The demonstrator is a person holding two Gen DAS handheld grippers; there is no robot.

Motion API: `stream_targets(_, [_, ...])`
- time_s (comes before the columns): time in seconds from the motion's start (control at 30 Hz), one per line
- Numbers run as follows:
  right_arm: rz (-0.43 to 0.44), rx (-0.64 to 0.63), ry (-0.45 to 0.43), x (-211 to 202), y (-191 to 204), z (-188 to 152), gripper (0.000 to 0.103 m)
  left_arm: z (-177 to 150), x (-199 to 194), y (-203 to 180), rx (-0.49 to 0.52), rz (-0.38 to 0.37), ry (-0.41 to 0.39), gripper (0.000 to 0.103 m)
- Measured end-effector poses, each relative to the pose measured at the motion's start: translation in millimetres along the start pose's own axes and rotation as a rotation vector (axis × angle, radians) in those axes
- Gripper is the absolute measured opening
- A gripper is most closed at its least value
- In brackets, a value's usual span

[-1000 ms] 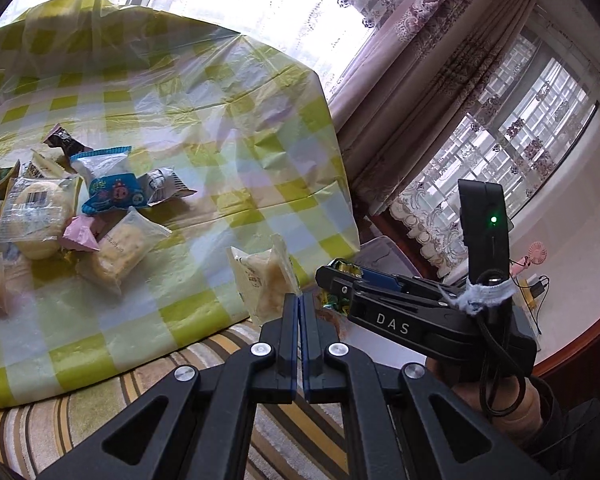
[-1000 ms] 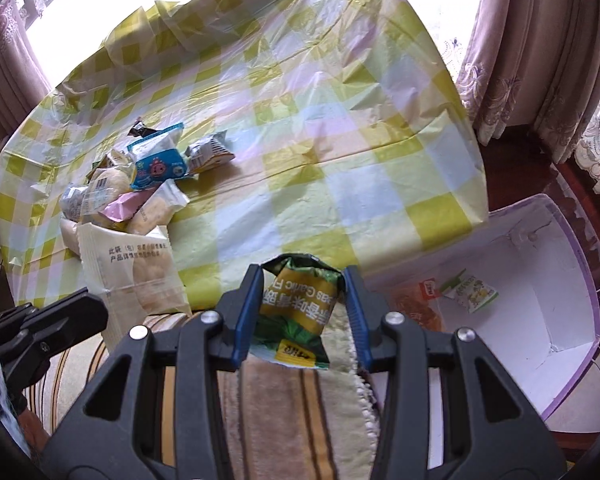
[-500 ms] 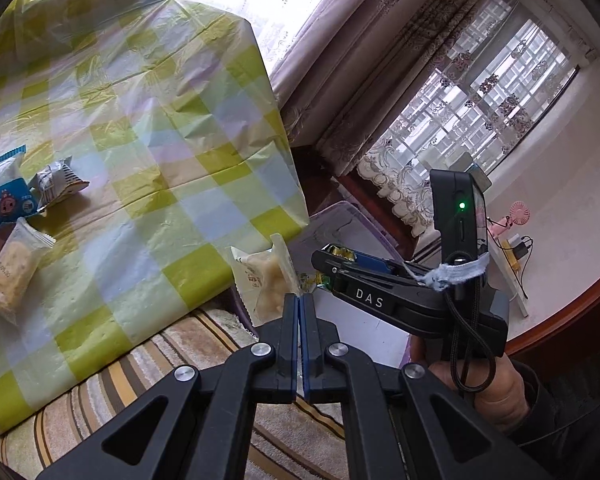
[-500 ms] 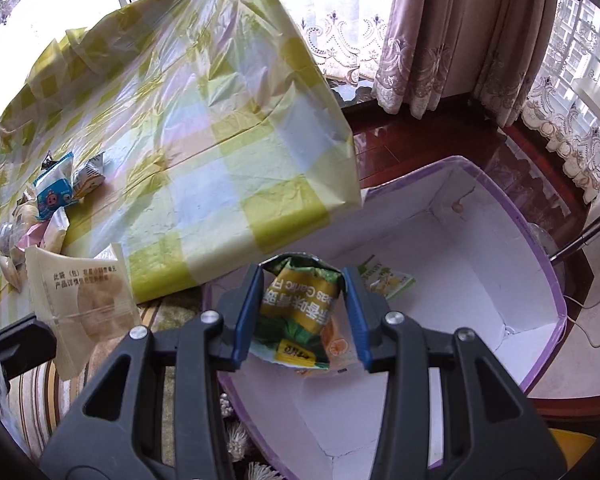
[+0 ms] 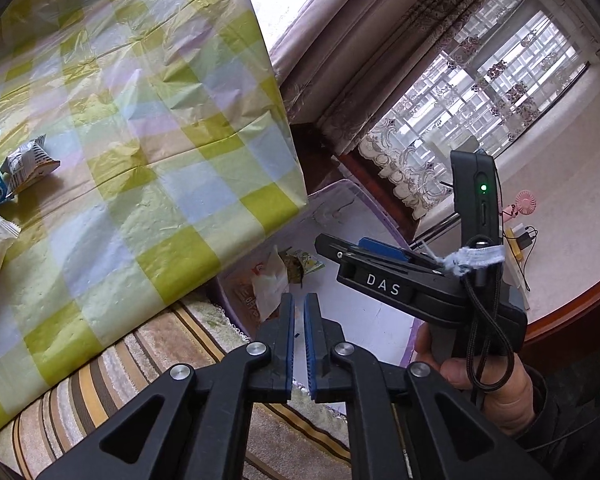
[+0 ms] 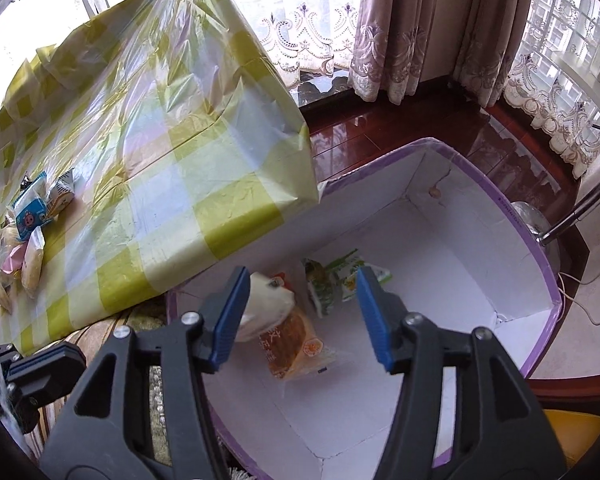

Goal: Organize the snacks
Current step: 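Carry the biscuit packet into the white box and open the right gripper, then move the right gripper back over the snack pile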

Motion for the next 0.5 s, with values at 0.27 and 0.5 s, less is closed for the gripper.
stream_targets(0.27, [0.033, -0.017, 0.003, -4, 16, -2, 0.063, 9, -17, 12, -0.018, 0.036, -0.068, 0.045])
stream_targets(0.5, [0.052, -0.07, -0.026, -16, 45, -1, 0.063, 19, -47, 36, -0.023, 0.15, -0.165, 0.045])
Point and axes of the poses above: each gripper's, at about its wrist camera, not at the fingertips, and x roughly the way its jaws point, y to its left, z to its top, the point moved 9 cm from there along x, roughly the way its jaws point, and after that the axes turned 7 degrees about -z, right-handed, at the moved point
